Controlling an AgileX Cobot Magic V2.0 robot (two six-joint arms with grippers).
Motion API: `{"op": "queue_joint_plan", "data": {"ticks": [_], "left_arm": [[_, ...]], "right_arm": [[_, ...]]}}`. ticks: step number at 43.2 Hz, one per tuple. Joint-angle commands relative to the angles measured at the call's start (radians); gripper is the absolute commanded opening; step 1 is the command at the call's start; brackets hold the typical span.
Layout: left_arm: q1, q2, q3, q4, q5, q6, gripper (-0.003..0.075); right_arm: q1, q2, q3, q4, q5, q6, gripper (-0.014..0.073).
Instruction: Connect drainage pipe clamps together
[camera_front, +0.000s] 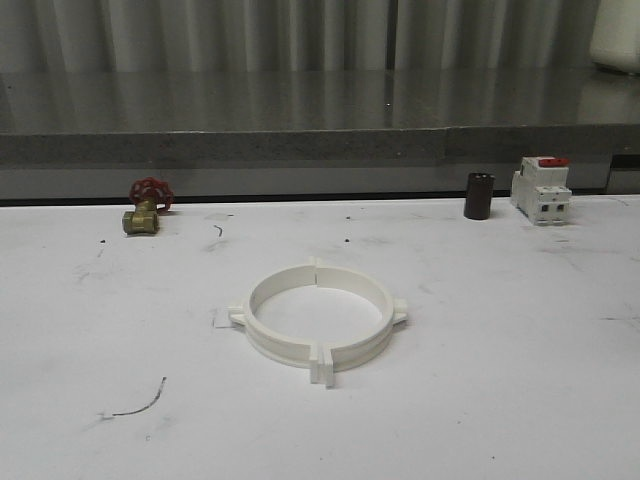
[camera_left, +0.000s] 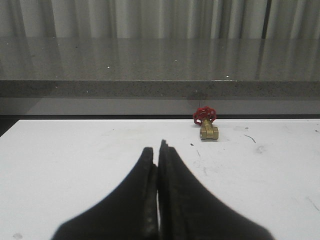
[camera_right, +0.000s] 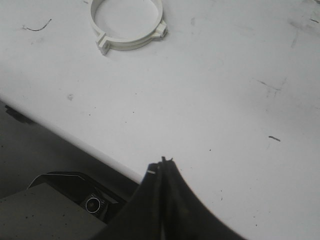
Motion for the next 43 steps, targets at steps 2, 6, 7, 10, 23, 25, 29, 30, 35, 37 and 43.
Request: {"op": "queue_joint_plan", "data": {"ticks": [2,6,7,10,23,25,29,30,35,37,43], "left_arm": [[0.006,-0.012,0.023,-0.022,-0.089,-0.004,-0.0020],[0.004,-0.012,0.023,-0.022,-0.089,-0.004,-0.0020],[0.004,-0.012,0.023,-0.022,-0.089,-0.004,-0.0020],[0.004,-0.010,0.023,-0.022,-0.089,-0.004,-0.0020],[0.004,-0.010,0.023,-0.022,-0.089,-0.004,-0.0020],[0.004,-0.010,0.023,-0.022,-0.089,-0.004,-0.0020],[0.004,-0.010,0.023,-0.022,-0.089,-0.004,-0.0020],[0.004,-0.010,0.023,-0.022,-0.089,-0.004,-0.0020],[0.004,-0.010,0.023,-0.022,-0.089,-0.004,-0.0020],[0.004,-0.010,0.023,-0.022,-0.089,-0.004,-0.0020],[0.004,-0.010,0.023,-0.022,-0.089,-0.004,-0.0020]], "right_arm": [[-0.003,0.002,-0.024,-0.001,-0.060,-0.008,-0.0067],[-0.003,0.002,-0.024,-0.001,-0.060,-0.008,-0.0067],[-0.003,0.002,-0.024,-0.001,-0.060,-0.008,-0.0067],[-0.003,0.002,-0.024,-0.001,-0.060,-0.008,-0.0067],[-0.003,0.002,-0.024,-0.001,-0.060,-0.008,-0.0067],[-0.003,0.002,-0.024,-0.001,-0.060,-0.008,-0.0067],[-0.003,0.002,-0.024,-0.001,-0.060,-0.008,-0.0067],[-0.003,0.002,-0.024,-0.001,-0.060,-0.008,-0.0067],[-0.003,0.002,-0.024,-0.001,-0.060,-0.008,-0.0067],[-0.001,0.001,-0.024,-0.001,-0.060,-0.008,-0.0067],[-0.023,-0.067,-0.019,-0.015,-0.069,-0.008,-0.0067]]}}
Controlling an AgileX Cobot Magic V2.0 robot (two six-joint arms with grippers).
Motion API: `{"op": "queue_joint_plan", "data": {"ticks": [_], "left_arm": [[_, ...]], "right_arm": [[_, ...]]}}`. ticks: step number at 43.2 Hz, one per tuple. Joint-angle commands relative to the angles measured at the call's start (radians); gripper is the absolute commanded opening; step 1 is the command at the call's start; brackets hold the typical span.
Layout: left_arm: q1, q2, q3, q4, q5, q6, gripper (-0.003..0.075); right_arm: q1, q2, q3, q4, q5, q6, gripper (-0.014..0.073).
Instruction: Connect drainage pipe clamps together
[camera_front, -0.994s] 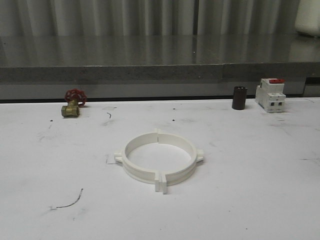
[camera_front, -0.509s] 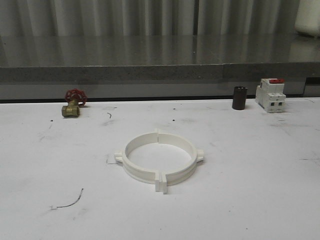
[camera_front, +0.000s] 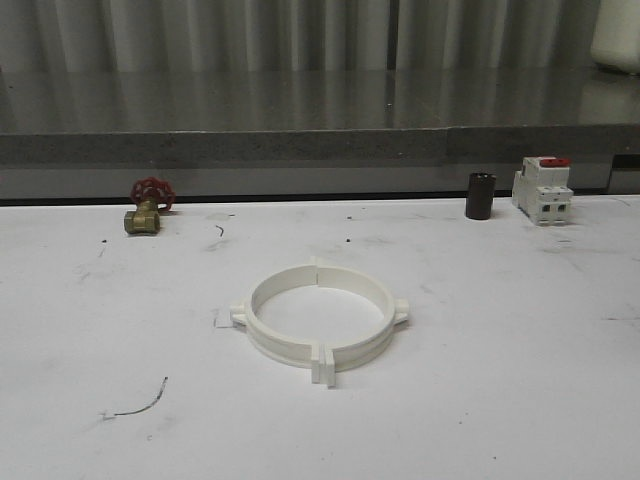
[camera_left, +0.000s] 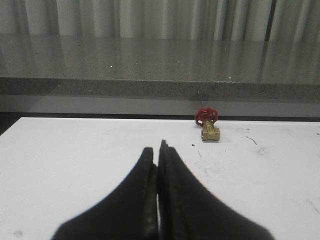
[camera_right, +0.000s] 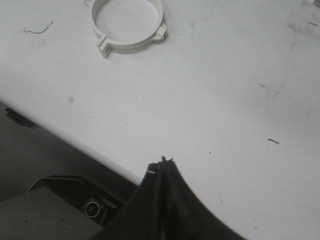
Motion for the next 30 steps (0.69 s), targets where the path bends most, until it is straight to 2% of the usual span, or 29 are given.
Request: {"op": "queue_joint_plan", "data": {"ticks": [1,9,19,30], "left_arm": [[0.000,-0.010,0.023,-0.010,-0.087,-0.004,-0.0020],[0.000,-0.010,0.023,-0.010,-0.087,-0.004,-0.0020],[0.000,-0.010,0.023,-0.010,-0.087,-0.004,-0.0020],[0.000,-0.010,0.023,-0.010,-0.087,-0.004,-0.0020]], "right_arm": [[-0.030,-0.052,-0.016,-0.015,-0.083,-0.007,-0.0067],[-0.174,-0.211,0.112,-0.017,-0.355,-0.014,-0.0067],[-0.351,-0.395,0.394,0.004,-0.765,-0.014,-0.0067],[-0.446,-0.505,0.640,0.059,-1.038,-0.014,-0.0067]]}}
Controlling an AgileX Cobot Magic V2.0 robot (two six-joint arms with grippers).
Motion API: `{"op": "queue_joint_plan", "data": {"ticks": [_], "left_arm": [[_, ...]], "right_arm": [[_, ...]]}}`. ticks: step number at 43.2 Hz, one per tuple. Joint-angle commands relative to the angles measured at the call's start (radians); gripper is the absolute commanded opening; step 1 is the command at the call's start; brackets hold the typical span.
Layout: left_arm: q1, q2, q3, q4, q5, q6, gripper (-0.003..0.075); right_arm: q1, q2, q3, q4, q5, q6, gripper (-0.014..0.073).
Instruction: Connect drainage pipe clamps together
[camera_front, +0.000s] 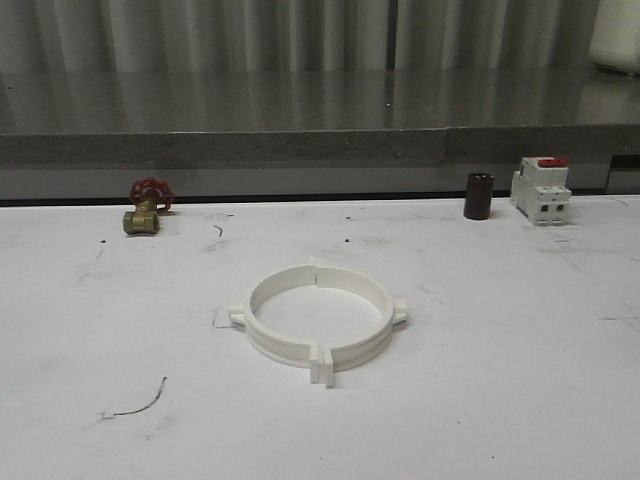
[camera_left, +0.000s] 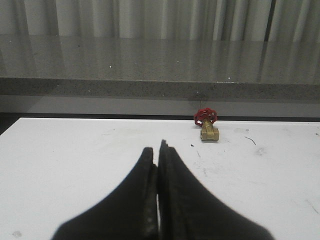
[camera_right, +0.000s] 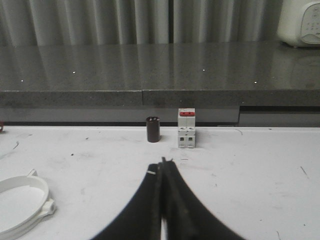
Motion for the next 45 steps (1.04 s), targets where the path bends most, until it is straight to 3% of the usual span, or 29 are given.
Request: {"op": "queue_joint_plan", "data": {"ticks": [1,45], "left_arm": [[0.000,-0.010,0.023,-0.010,-0.087,-0.004,-0.0020],[0.000,-0.010,0.023,-0.010,-0.087,-0.004,-0.0020]], "right_arm": [[-0.030,-0.022,0.038,0.011,-0.174,-0.008,-0.0067],[-0.045,-0.022,0.069,0.011,-0.198,-0.008,-0.0067]]}}
